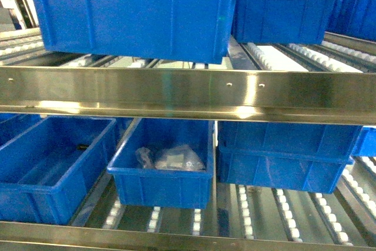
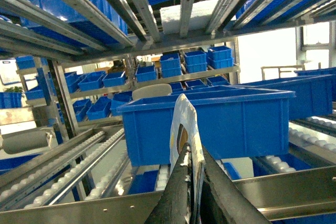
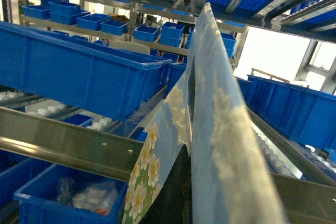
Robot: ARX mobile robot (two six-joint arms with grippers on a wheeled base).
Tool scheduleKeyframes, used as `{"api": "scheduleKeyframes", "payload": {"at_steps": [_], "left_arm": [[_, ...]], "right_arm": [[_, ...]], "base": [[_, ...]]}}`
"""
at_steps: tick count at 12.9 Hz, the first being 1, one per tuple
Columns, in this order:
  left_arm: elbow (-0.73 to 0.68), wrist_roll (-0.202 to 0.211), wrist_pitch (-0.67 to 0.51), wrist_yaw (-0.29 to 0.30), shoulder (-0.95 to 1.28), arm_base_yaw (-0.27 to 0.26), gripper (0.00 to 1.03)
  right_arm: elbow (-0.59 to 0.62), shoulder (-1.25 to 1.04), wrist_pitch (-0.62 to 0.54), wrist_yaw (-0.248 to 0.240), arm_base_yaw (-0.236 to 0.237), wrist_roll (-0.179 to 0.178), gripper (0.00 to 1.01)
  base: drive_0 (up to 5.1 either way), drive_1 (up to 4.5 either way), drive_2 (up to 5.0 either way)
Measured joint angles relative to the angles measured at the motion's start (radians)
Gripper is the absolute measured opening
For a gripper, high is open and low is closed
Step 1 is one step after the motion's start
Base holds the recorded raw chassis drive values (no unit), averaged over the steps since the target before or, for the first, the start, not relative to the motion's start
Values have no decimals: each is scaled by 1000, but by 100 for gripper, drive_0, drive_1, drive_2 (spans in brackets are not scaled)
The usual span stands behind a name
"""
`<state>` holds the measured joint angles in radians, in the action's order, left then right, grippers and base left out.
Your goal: Move flower gift bag to table near conveyor
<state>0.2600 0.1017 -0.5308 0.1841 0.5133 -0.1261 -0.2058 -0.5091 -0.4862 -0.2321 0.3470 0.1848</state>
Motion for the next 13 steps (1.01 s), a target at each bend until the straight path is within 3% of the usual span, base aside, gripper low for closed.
{"api": "scheduleKeyframes", "payload": {"at_steps": [13], "left_arm": [[0,0,0,0,1,0,2]], "right_arm": [[0,-1,2,0,0,0,2]], "base": [[-463,83,391]]}}
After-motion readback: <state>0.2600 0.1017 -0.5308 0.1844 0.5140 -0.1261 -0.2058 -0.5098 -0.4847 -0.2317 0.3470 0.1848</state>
